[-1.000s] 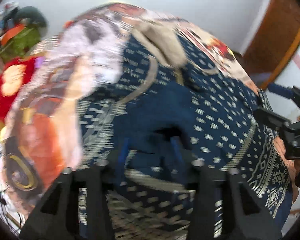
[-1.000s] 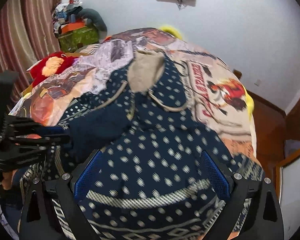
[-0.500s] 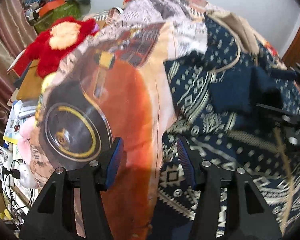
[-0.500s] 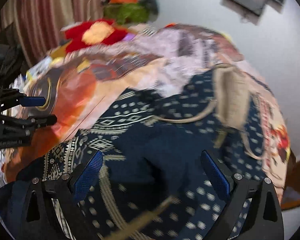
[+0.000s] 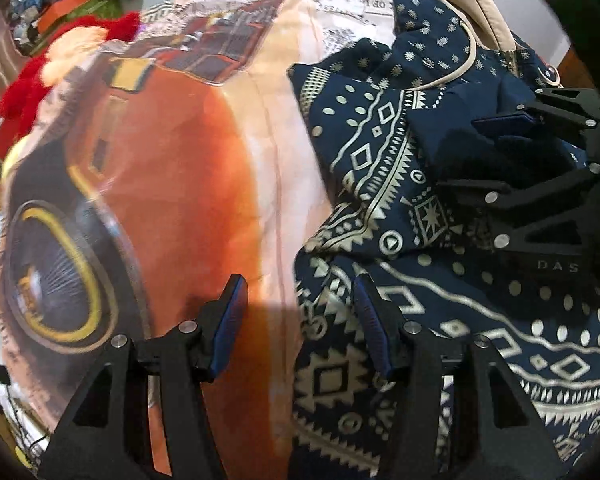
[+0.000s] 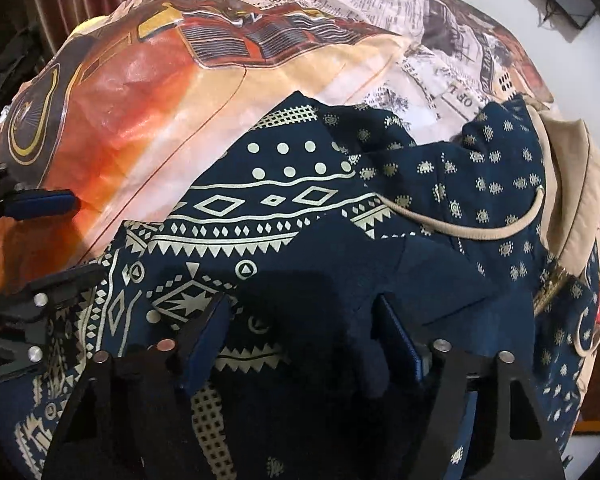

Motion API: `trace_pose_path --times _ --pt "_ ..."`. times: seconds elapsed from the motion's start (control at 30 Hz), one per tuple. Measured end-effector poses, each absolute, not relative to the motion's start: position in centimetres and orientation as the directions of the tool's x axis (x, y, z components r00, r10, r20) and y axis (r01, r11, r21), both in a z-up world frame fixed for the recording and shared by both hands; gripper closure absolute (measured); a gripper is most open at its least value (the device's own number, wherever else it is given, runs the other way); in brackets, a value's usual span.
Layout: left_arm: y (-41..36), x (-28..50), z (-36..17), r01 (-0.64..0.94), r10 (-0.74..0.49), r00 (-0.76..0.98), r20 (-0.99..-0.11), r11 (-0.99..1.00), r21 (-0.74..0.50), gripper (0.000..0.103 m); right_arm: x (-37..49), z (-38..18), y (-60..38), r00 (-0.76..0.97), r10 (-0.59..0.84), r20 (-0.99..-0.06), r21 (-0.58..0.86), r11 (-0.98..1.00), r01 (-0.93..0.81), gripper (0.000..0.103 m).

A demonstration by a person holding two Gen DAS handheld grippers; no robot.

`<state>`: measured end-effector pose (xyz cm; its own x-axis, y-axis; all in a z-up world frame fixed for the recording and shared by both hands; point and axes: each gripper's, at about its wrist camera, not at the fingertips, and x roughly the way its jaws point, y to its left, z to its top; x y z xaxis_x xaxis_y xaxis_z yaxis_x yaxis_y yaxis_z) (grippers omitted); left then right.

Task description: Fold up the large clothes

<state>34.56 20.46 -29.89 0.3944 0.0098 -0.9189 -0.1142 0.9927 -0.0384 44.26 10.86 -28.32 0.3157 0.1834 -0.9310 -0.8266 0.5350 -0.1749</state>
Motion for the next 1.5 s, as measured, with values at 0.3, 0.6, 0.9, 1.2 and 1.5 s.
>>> trace_pose_path --times 0.3,0.6,0.9,1.2,1.5 --pt "19.0 36.4 -30.4 -0.112 0.056 0.409 -0.911 0.994 0.011 0.048 45.1 -26.6 9.0 0.342 0.221 -0.913 -0.159 0.579 -0.800 0.085" --pt "19.4 36.8 -30.2 -0.163 0.094 0.408 -0.908 0.986 0.029 0.049 45.7 -19.1 2.1 0.431 0.357 -0.829 -0.057 0.712 -0.700 0.086" --pt "20.7 36.5 -29.1 -0.288 0.152 0.416 -0.897 0.957 0.028 0.049 46.2 -14.1 -9.7 0.509 0.384 -0.771 0.052 0.834 -0.550 0.087" --pt "20.0 36.2 -29.3 -0.306 0.210 0.373 -0.904 0.947 0.094 0.049 46.6 -18.1 -18.5 0.448 0.333 -0.830 0.148 0.905 -0.398 0.087" --pt "18.6 34.6 -26.3 -0.279 0.216 0.410 -0.886 0.955 0.103 0.049 46.4 -18.8 -22.1 0.429 0.336 -0.838 0.207 0.924 -0.321 0.086"
